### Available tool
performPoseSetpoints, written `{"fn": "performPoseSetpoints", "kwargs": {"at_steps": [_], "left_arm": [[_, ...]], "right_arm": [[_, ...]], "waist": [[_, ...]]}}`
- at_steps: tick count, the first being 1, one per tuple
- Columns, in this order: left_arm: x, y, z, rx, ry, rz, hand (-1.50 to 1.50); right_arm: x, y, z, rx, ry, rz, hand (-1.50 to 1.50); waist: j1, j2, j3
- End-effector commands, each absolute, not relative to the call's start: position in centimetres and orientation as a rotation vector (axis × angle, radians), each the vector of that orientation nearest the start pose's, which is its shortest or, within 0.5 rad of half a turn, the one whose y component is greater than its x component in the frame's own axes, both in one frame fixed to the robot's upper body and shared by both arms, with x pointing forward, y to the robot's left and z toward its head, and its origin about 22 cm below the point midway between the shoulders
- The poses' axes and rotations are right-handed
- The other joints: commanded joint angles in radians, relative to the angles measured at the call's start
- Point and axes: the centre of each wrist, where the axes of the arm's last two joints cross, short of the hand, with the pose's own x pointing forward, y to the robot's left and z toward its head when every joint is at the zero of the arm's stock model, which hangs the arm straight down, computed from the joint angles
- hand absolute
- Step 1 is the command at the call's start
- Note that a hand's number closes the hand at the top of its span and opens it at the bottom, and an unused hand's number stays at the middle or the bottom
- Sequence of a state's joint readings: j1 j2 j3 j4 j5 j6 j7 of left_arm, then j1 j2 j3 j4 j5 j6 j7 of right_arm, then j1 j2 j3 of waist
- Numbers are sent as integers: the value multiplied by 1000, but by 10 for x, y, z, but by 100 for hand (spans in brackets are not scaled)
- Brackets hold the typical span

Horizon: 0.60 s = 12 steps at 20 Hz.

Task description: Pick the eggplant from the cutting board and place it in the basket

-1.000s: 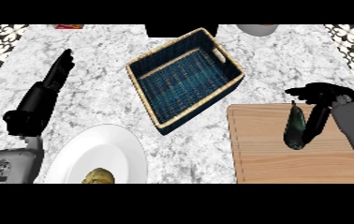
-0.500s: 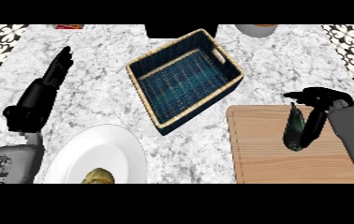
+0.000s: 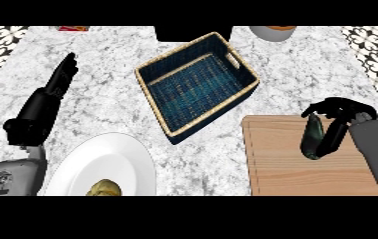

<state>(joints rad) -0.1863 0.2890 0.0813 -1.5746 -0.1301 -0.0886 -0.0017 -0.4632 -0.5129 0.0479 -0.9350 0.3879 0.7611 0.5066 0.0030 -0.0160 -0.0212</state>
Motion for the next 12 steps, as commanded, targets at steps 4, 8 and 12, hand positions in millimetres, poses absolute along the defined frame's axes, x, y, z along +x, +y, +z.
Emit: {"fn": "performPoseSetpoints", "kwargs": {"at_steps": [4, 8, 12], "left_arm": [[283, 283, 68, 302, -1720, -379, 0], [295, 297, 72, 294, -1714, -370, 0], [279, 319, 66, 345, -1675, -330, 0]], "right_arm": [[327, -361, 10, -303, -448, 1068, 150], [322, -321, -4, -435, -463, 1040, 150], [313, -320, 15, -806, -418, 774, 150]], "waist": [[3, 18, 22], [-13, 14, 21], [-82, -22, 13]]}}
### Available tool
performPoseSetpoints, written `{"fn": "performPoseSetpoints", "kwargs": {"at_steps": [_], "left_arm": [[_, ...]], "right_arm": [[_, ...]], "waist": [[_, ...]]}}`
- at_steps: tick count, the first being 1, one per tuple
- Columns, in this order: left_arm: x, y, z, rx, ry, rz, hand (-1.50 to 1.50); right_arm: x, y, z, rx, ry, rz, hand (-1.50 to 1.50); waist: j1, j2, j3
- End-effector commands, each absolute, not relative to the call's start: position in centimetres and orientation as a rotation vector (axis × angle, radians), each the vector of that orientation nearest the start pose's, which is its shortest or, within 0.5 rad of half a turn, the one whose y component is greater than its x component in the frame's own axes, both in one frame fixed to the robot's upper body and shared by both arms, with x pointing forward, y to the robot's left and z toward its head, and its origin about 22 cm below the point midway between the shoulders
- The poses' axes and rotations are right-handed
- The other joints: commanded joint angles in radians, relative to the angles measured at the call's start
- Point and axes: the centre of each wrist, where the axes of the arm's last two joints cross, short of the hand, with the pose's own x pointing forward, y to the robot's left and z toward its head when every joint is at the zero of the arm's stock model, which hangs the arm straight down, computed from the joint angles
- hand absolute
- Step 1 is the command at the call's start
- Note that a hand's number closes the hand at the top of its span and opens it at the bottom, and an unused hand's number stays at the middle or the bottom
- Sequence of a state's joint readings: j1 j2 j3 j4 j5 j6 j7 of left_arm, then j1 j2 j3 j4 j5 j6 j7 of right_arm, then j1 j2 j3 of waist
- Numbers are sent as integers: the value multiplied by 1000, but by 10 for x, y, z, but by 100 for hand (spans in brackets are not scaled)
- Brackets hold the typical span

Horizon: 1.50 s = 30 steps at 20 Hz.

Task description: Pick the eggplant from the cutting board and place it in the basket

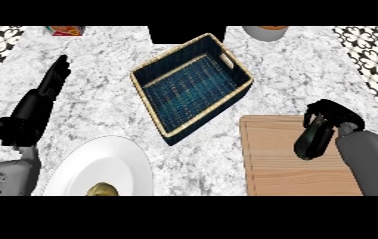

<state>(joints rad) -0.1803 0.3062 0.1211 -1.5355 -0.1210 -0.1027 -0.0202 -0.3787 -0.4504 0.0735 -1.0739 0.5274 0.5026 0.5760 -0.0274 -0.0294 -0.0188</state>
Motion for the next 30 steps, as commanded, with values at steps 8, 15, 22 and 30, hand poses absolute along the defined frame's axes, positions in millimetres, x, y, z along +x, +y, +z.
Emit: {"fn": "performPoseSetpoints", "kwargs": {"at_steps": [8, 15, 22, 30], "left_arm": [[270, 326, 64, 392, -1661, -332, 0], [270, 325, 64, 370, -1668, -332, 0], [278, 310, 69, 310, -1698, -347, 0], [294, 288, 89, 309, -1718, -401, 0]], "right_arm": [[279, -262, 58, -1169, -517, 585, 150], [246, -223, 153, -1387, -999, 230, 150], [189, -175, 238, -1346, -1366, 7, 150], [207, -120, 300, -1281, -1467, 106, 150]], "waist": [[-74, -15, 10], [-62, -14, 12], [1, 11, 13], [31, 20, 13]]}}
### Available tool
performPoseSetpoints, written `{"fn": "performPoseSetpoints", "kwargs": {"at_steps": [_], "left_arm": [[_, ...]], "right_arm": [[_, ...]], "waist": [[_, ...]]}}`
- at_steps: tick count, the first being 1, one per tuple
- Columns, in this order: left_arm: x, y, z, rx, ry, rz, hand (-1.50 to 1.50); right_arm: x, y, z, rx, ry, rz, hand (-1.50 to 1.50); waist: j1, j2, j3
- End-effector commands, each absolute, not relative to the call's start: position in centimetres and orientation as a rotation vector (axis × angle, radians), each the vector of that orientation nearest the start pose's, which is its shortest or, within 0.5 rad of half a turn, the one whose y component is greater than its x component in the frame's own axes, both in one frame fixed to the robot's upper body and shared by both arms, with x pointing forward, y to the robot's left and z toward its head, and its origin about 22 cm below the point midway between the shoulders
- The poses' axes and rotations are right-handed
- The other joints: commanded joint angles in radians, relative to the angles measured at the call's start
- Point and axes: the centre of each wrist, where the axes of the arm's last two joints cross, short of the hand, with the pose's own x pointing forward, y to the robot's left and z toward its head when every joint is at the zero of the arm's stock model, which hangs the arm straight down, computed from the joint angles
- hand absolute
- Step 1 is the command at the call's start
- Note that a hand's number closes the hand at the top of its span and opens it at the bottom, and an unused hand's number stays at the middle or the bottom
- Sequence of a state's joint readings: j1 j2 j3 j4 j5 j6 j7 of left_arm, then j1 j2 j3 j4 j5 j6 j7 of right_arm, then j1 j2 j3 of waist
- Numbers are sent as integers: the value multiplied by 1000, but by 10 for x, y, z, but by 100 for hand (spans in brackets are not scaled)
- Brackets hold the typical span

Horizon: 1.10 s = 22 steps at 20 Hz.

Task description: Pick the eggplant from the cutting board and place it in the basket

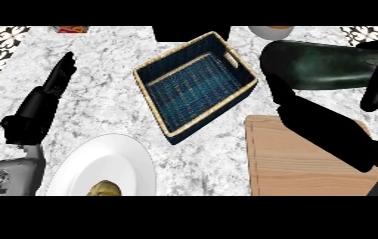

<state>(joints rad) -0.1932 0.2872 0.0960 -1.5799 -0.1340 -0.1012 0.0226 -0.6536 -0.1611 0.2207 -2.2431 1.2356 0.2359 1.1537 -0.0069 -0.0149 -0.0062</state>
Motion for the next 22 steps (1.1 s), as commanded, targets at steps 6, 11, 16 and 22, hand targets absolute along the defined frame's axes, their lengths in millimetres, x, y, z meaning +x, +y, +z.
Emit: {"fn": "performPoseSetpoints", "kwargs": {"at_steps": [6, 11, 16, 22], "left_arm": [[290, 296, 82, 278, -1714, -409, 0], [292, 281, 65, 258, -1711, -410, 0], [302, 279, 88, 260, -1732, -431, 0], [295, 279, 70, 243, -1729, -392, 0]], "right_arm": [[244, -82, 334, -1250, -1420, 131, 150], [272, -66, 365, -1195, -1375, 128, 150], [310, -54, 378, -1141, -1284, 170, 150], [350, -51, 373, -1059, -1143, 224, 150]], "waist": [[39, 6, 1], [44, 13, 1], [57, 16, 3], [59, 20, 2]]}}
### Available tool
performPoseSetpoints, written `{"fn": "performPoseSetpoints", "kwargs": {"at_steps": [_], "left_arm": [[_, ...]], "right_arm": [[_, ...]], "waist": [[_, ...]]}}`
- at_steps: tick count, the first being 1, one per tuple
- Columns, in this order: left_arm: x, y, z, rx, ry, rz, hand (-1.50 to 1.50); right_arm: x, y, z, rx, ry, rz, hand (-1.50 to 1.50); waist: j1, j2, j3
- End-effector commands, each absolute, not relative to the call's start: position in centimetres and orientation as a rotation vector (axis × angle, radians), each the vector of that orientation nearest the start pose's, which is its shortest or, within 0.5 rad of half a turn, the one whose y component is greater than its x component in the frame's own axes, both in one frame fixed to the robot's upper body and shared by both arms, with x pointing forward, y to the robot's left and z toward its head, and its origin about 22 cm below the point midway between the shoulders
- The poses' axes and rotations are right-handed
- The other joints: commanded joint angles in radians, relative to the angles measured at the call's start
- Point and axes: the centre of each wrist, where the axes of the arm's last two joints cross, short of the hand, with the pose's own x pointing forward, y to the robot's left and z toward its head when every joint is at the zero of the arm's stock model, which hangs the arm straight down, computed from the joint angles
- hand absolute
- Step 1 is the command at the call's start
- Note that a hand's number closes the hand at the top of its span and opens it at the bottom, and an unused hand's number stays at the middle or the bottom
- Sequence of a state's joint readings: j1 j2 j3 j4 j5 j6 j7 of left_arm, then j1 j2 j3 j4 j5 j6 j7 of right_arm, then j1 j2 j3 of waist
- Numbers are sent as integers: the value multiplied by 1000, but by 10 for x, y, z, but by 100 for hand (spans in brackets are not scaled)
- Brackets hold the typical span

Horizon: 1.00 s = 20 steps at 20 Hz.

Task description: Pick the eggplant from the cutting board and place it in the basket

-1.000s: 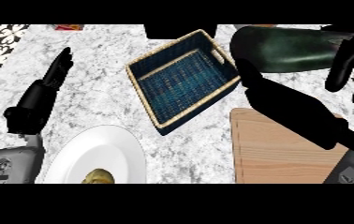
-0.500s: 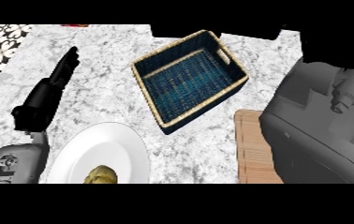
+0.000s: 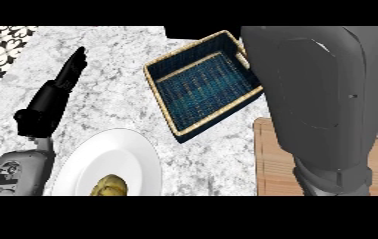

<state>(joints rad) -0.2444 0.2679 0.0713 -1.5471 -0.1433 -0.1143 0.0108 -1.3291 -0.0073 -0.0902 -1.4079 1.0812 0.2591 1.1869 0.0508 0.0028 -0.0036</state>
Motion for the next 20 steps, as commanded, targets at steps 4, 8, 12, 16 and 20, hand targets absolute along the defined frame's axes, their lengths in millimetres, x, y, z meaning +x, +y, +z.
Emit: {"fn": "performPoseSetpoints", "kwargs": {"at_steps": [4, 8, 12, 16, 20], "left_arm": [[300, 270, 77, 284, -1727, -399, 0], [290, 286, 69, 277, -1715, -394, 0], [292, 277, 71, 264, -1716, -393, 0], [296, 266, 65, 256, -1747, -397, 0], [300, 296, 79, 279, -1728, -390, 0]], "right_arm": [[370, -38, 361, -1158, -998, 340, 150], [383, -37, 356, -1215, -880, 439, 150], [385, -28, 352, -1244, -838, 562, 150], [390, -21, 368, -1113, -876, 506, -150], [389, -20, 371, -1022, -905, 481, -150]], "waist": [[-16, -1, 0], [-28, -8, 0], [-41, -14, 2], [-21, -2, 1], [-26, -7, 2]]}}
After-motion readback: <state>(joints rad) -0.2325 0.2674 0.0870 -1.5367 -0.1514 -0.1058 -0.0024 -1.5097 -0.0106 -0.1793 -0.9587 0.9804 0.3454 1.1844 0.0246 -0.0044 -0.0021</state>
